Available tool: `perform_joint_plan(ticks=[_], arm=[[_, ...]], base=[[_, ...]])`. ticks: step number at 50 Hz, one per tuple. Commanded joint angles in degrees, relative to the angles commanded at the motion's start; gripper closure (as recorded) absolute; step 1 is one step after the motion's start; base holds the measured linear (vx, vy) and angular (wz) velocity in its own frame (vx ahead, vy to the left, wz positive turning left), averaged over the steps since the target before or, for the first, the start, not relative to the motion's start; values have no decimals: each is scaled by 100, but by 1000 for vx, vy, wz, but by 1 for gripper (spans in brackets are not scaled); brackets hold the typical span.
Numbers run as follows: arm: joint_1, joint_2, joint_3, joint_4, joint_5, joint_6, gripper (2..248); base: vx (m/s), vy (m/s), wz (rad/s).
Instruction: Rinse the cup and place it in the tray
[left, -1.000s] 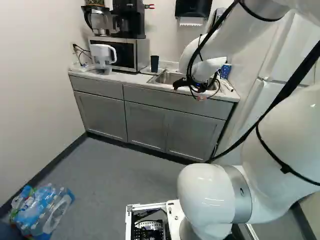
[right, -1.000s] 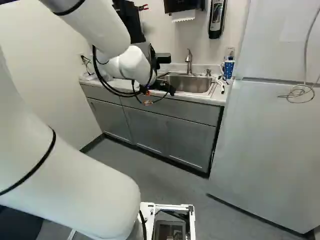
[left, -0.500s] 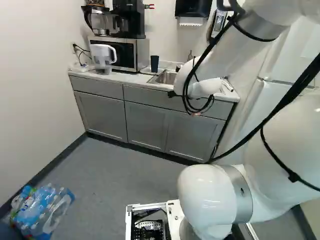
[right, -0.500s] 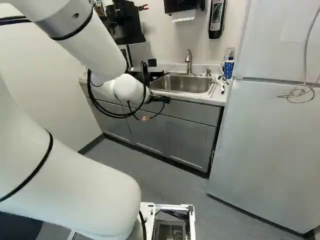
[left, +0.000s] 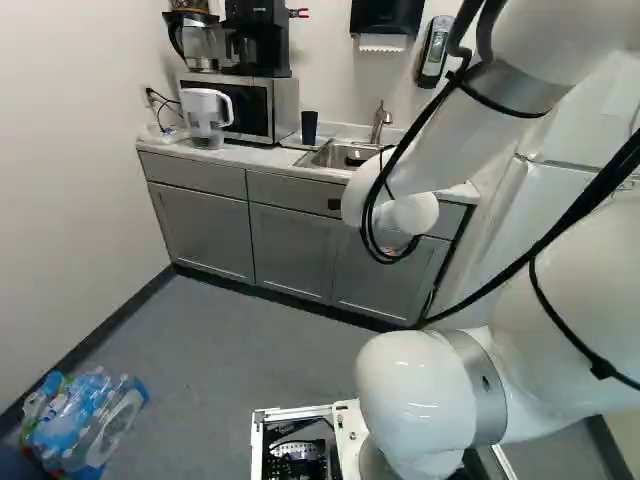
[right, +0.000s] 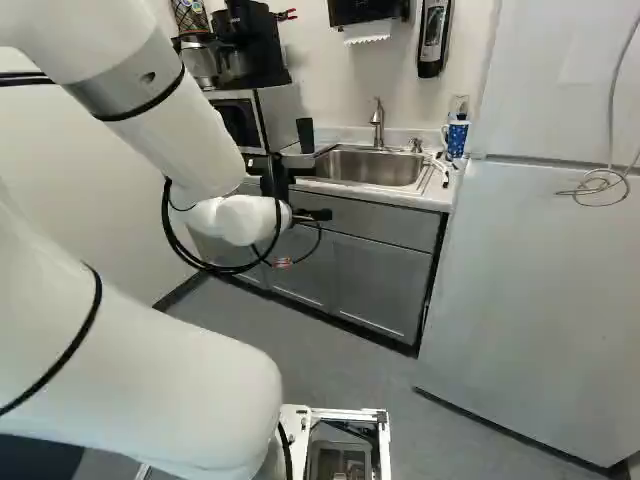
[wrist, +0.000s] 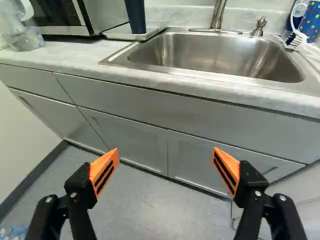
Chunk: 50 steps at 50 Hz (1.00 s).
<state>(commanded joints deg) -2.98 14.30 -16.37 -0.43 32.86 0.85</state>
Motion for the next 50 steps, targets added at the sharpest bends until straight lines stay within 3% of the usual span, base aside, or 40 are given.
perform_joint_plan(ticks=[25,50], arm=[[169,96,644,24,971,-48,3],[269,153,1024,39,1545,-76,3]], base=[[0,0,0],[0,0,0]])
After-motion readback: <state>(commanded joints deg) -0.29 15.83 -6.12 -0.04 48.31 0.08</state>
